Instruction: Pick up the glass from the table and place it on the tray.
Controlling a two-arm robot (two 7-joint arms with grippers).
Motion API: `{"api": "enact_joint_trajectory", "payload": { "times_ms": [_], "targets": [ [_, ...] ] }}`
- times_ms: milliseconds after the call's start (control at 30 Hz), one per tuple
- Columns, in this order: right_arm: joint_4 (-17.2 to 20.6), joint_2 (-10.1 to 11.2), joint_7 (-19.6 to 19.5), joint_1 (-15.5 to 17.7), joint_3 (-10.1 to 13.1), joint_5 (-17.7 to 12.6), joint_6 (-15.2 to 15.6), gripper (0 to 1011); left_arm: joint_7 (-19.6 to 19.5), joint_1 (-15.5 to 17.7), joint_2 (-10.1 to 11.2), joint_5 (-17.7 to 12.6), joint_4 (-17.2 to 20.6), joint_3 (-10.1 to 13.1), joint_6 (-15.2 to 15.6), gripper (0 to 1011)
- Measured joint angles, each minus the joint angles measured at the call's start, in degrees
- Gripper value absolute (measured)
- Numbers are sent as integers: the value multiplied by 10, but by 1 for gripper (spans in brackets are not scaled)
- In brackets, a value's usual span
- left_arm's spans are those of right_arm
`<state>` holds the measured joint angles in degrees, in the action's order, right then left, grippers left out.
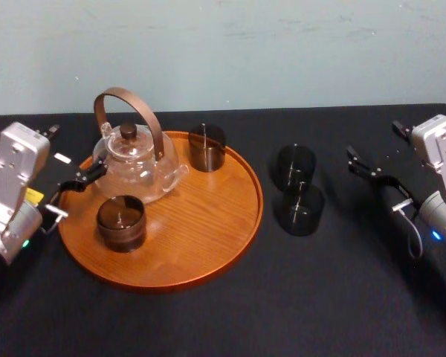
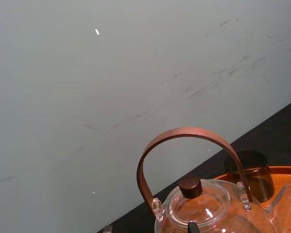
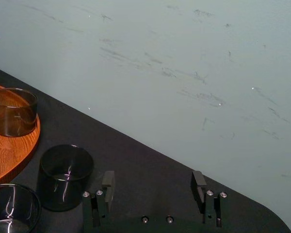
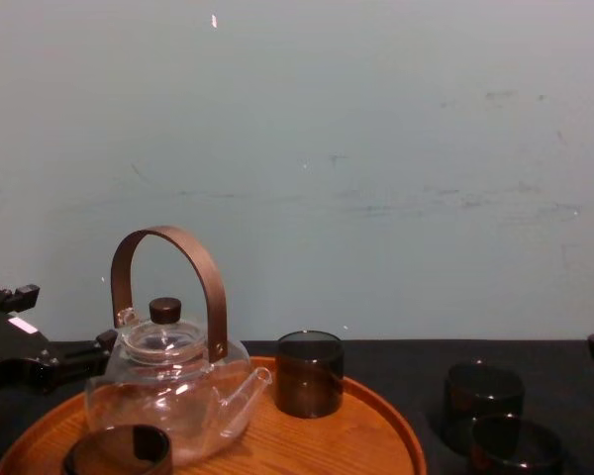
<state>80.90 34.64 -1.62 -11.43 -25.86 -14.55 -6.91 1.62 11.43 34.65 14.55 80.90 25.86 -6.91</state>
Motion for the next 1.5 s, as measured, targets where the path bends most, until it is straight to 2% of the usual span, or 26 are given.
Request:
{"api": "enact_joint_trajectory", "payload": {
  "times_ms": [1500],
  "targets": [
    [0,0,0,0,0,0,0,1002,0,0,0,0,0,0,0,1001]
  ]
}}
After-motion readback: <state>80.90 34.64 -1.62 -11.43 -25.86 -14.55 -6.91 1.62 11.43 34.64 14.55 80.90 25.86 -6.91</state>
